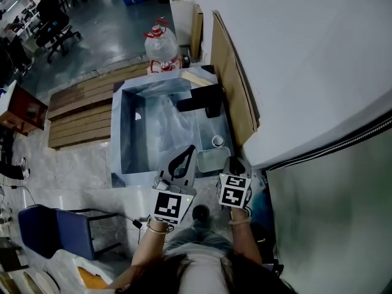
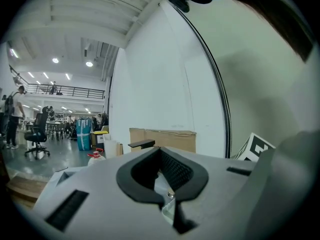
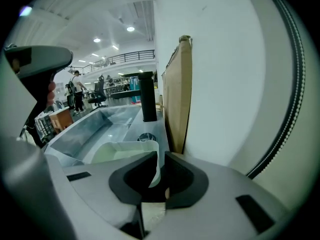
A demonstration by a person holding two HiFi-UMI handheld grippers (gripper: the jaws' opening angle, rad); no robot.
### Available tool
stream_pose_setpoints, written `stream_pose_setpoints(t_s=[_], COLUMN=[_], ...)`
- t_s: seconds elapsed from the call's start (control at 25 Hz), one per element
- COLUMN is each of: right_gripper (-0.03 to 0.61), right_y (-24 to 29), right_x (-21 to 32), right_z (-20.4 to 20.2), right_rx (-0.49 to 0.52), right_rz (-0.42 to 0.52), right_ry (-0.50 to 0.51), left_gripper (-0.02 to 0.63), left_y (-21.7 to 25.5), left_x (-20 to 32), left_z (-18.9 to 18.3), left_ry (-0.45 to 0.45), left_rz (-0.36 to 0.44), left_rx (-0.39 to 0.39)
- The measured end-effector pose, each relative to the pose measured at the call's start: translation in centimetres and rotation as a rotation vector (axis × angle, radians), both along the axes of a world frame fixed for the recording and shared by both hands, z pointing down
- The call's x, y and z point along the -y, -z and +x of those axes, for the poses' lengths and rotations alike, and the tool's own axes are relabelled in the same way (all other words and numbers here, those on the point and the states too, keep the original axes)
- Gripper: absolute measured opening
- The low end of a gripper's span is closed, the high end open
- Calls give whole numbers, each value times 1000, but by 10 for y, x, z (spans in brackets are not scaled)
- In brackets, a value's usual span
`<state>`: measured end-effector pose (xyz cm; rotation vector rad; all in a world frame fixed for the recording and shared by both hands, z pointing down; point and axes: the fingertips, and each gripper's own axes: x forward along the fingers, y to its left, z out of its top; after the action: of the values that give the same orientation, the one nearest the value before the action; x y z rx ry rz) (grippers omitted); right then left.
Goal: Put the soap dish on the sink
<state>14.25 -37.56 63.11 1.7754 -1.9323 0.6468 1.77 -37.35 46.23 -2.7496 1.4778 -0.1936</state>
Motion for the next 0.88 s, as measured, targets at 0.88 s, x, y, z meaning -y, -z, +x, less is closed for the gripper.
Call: stream_pose_setpoints(t_s=[0.88], right_gripper=[34], right_y=[64], right_x=[-40], right_z=[-19], right_rx=[30], right_rz=[149], right_ry=[46], left_gripper=[8], left_y=[34], left_x=[-51], left_z=[-25], left_ry=[23], left_rz=[77], left_rx=[-14])
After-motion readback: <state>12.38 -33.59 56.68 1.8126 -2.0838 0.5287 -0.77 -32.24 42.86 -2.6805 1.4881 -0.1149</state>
